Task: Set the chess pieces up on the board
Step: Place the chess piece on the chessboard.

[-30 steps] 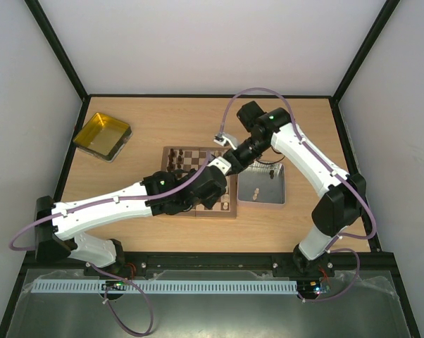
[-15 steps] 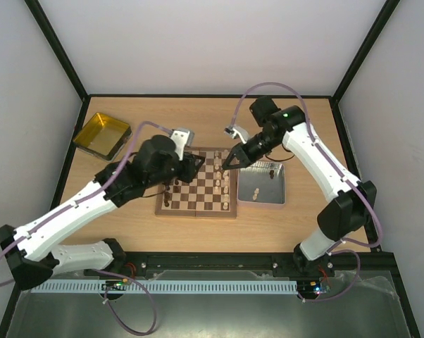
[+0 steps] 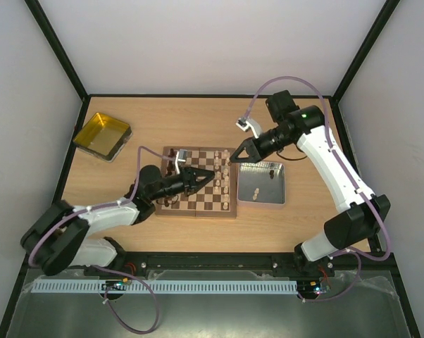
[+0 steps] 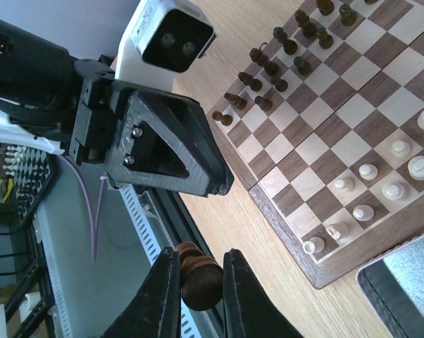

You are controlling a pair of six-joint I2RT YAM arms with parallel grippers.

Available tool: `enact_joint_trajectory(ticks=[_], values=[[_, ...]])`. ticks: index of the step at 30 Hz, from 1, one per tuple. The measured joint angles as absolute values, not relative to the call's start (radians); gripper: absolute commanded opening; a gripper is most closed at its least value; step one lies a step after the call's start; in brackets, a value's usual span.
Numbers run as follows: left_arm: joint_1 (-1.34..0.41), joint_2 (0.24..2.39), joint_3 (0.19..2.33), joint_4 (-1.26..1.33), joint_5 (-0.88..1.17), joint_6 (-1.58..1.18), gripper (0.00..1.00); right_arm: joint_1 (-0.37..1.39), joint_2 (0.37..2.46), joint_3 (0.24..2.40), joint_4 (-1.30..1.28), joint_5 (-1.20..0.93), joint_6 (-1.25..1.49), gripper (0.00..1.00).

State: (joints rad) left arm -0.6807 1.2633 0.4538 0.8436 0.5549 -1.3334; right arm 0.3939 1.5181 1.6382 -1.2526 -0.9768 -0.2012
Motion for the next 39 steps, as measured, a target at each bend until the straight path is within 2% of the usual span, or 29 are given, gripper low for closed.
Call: enact_joint_trajectory(ticks=[5,13,15,24,35,39], values=[[-0.703,1.419,0.405,1.284,0.554,-1.570,0.32,0.393,1.507,1.623,-1.251,-0.983,-0.201,0.02],[-0.771,1.526,0.449,1.409,0.533,-1.676,0.42,0.393,1.489,1.593,-1.246,-0.985,-0.200,0.02],[-0.777,1.534,0.464,1.412,0.531,-1.681,0.42,0.393,1.486,1.591,-1.244,-0.985,-0.198,0.02],[-0.781,1.534,0.514,1.431,0.530,-1.678,0.26,0.392,1.472,1.549,-1.227,-0.986,-0.194,0.02],[-0.783,1.533,0.543,1.431,0.522,-1.657,0.17,0.392,1.470,1.549,-1.228,-1.000,-0.191,0.02],[-0.790,1.533,0.558,1.438,0.525,-1.655,0.18,0.392,1.470,1.549,-1.227,-0.999,-0.191,0.02]])
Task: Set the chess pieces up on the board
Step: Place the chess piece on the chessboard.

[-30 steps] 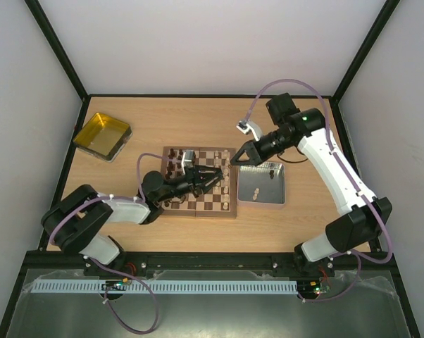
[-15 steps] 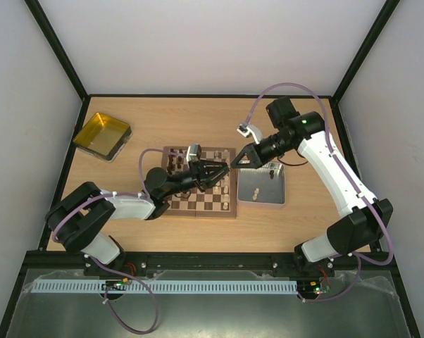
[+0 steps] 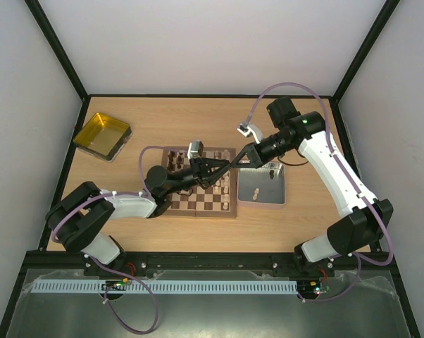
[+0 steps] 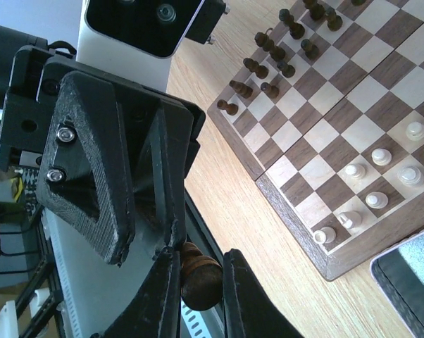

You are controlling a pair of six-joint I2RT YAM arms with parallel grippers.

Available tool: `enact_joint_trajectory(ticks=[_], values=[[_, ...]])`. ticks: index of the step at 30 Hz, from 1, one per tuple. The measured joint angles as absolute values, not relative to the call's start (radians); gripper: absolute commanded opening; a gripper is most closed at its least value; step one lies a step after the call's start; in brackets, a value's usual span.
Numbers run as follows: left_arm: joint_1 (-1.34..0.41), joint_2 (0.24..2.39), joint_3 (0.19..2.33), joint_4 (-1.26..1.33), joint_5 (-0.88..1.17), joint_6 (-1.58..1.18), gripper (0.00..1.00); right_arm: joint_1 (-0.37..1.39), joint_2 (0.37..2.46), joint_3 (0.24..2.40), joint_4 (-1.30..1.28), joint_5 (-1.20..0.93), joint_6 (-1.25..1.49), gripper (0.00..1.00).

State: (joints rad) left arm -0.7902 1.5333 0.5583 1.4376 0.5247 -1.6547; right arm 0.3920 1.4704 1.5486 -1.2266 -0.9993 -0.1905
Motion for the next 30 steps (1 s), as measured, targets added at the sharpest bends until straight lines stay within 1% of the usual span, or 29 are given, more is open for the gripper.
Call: enact_joint_trajectory(ticks=[1,4,8,11,16,19,22,25,30], values=[[-0.792,1.534,0.559,1.438,0.525,-1.655,0.20,0.392,1.470,1.549,-1.226,-0.999,-0.190,0.02],[-0.794,1.535,0.559,1.439,0.530,-1.652,0.30,0.392,1.470,1.549,-1.226,-0.996,-0.190,0.02],[-0.797,1.535,0.560,1.447,0.532,-1.649,0.34,0.391,1.471,1.549,-1.227,-0.989,-0.190,0.02],[-0.797,1.535,0.560,1.450,0.532,-1.642,0.34,0.390,1.471,1.549,-1.226,-0.987,-0.191,0.02],[-0.798,1.535,0.560,1.449,0.531,-1.632,0.22,0.390,1.471,1.549,-1.226,-0.989,-0.191,0.02],[-0.797,1.535,0.559,1.444,0.529,-1.621,0.20,0.390,1.471,1.549,-1.226,-0.989,-0.191,0.02],[-0.794,1.535,0.558,1.445,0.528,-1.617,0.23,0.390,1.470,1.549,-1.226,-0.989,-0.190,0.02],[-0.788,1.535,0.558,1.445,0.529,-1.613,0.33,0.390,1.470,1.549,-1.225,-0.987,-0.188,0.02],[-0.786,1.533,0.558,1.445,0.531,-1.608,0.35,0.390,1.468,1.547,-1.221,-0.973,-0.176,0.02]])
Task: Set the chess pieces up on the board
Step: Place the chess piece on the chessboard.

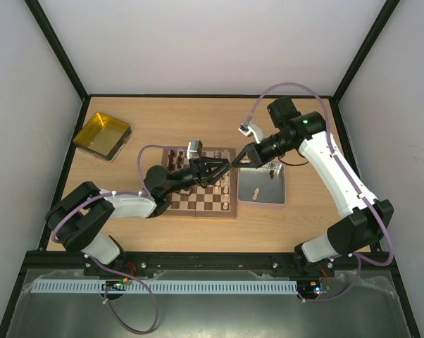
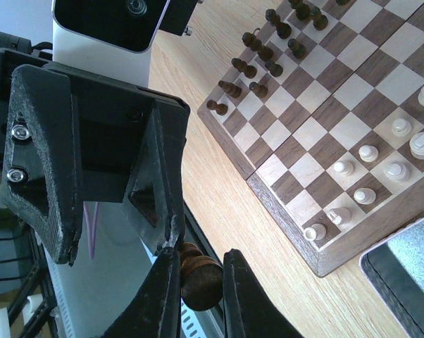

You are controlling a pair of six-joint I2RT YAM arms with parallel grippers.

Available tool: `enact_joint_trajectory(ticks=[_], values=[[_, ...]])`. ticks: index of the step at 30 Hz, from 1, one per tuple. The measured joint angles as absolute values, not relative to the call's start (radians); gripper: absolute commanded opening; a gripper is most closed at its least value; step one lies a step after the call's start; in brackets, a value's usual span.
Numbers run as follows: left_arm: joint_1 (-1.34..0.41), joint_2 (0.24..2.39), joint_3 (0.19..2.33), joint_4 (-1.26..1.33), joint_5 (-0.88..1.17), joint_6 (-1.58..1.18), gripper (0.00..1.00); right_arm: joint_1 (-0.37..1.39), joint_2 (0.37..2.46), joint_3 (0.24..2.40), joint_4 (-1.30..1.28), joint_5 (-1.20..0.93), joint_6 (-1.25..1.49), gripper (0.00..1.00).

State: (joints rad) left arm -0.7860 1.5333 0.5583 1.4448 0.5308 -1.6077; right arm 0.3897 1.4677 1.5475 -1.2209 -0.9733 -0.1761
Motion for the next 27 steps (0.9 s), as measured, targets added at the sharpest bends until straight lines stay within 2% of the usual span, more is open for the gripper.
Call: enact_joint_trajectory(ticks=[27], values=[[-0.805,1.533,0.558,1.437,0.540,-1.605,0.34,0.389,1.474,1.600,-1.184,-0.943,-0.145,0.02]])
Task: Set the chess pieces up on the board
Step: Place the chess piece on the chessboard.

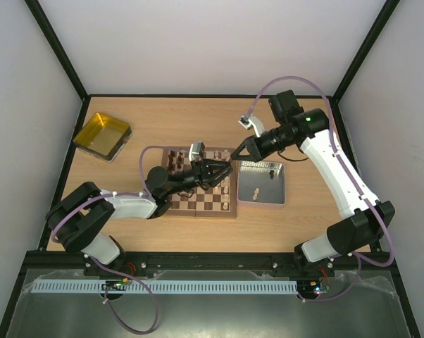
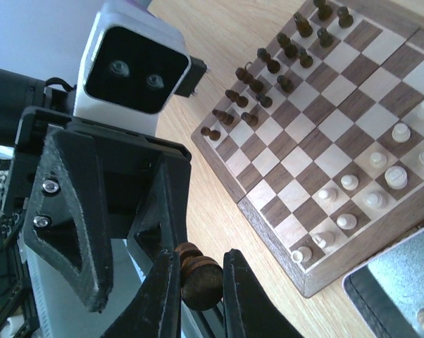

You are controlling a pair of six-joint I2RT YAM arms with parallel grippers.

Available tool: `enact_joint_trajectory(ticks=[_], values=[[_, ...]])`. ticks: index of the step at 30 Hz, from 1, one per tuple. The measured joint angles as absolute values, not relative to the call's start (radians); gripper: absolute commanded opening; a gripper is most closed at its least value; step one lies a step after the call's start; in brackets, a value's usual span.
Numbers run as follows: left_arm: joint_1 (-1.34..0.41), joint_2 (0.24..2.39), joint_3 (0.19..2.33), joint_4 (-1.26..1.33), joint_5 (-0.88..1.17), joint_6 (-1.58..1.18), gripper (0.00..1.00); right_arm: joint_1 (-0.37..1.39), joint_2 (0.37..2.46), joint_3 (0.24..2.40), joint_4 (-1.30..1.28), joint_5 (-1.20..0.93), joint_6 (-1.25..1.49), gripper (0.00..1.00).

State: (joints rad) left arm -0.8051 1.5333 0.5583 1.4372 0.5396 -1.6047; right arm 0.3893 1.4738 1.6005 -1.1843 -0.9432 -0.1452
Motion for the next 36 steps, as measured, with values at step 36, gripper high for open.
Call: enact_joint_trajectory(ticks=[36], values=[[-0.804,1.558,0.586,1.420,0.555,-1.577,0.16,0.386,1.421,1.549,-1.185,-0.979,-0.153,0.02]])
